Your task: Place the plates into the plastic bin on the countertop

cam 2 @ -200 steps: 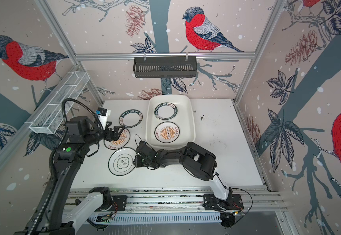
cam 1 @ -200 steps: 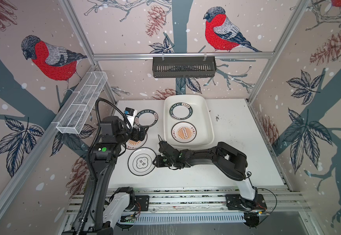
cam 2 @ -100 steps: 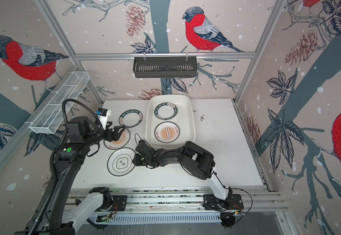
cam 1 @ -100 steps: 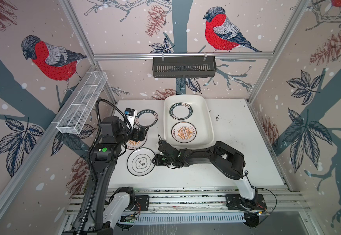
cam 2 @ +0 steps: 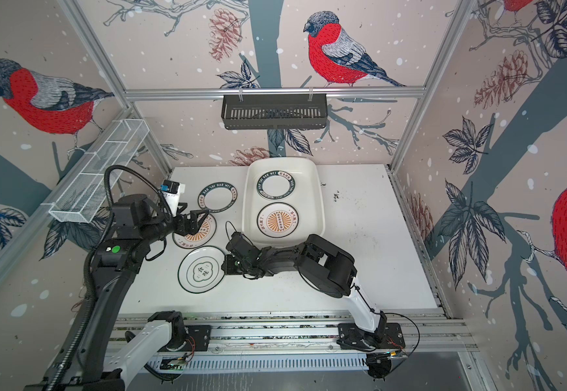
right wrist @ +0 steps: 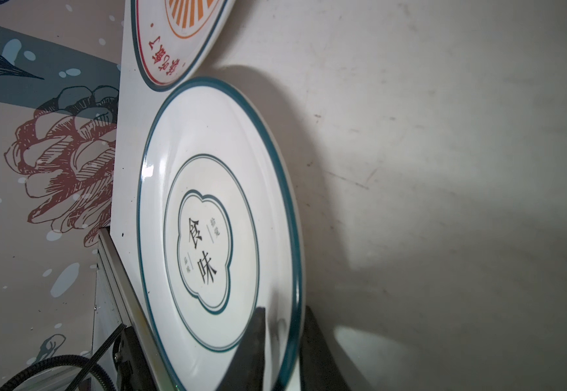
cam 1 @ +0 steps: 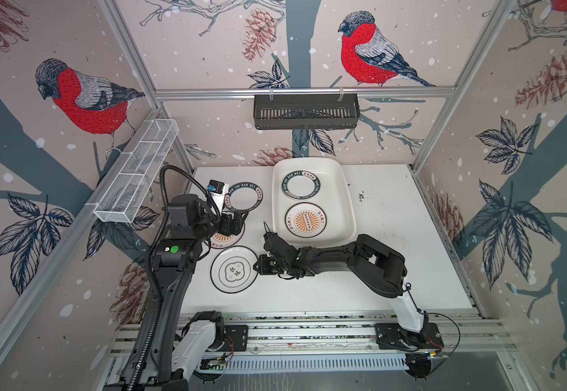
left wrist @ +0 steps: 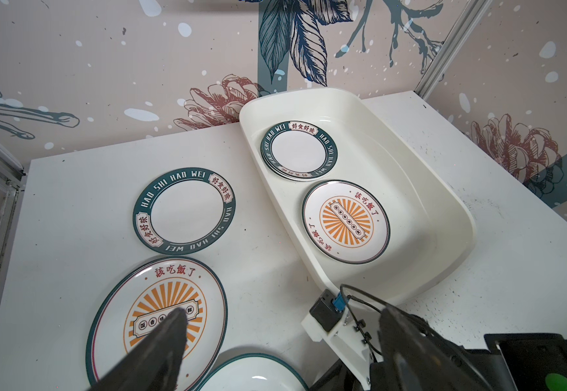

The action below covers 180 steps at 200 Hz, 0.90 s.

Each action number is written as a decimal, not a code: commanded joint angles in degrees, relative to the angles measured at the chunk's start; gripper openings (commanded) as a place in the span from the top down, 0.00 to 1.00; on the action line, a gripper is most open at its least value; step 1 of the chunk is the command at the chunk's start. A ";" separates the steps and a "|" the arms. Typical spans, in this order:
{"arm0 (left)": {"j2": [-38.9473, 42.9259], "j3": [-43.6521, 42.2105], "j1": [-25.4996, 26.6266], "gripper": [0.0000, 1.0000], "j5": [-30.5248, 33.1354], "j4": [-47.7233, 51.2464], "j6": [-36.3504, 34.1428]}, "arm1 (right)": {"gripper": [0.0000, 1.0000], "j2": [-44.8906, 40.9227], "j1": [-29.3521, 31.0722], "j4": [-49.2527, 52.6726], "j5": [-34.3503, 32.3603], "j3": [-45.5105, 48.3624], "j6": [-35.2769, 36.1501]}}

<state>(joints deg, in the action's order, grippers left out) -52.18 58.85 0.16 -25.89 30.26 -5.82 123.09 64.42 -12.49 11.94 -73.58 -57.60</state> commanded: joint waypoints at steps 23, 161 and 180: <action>0.24 -0.01 -0.16 0.12 -0.98 -1.83 0.29 | 0.83 0.58 -0.61 0.84 0.07 1.73 -2.01; -0.20 0.71 -0.16 0.12 -0.97 -1.96 0.46 | 0.96 -1.44 -0.95 -1.54 0.98 2.05 -1.88; -0.11 0.83 -0.16 0.12 -0.87 -1.96 0.46 | 0.97 -1.95 -0.80 -2.27 1.06 2.39 -1.84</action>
<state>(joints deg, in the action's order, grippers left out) -52.45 59.09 0.16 -25.96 30.24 -5.82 121.89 63.46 -16.97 13.76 -71.61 -60.23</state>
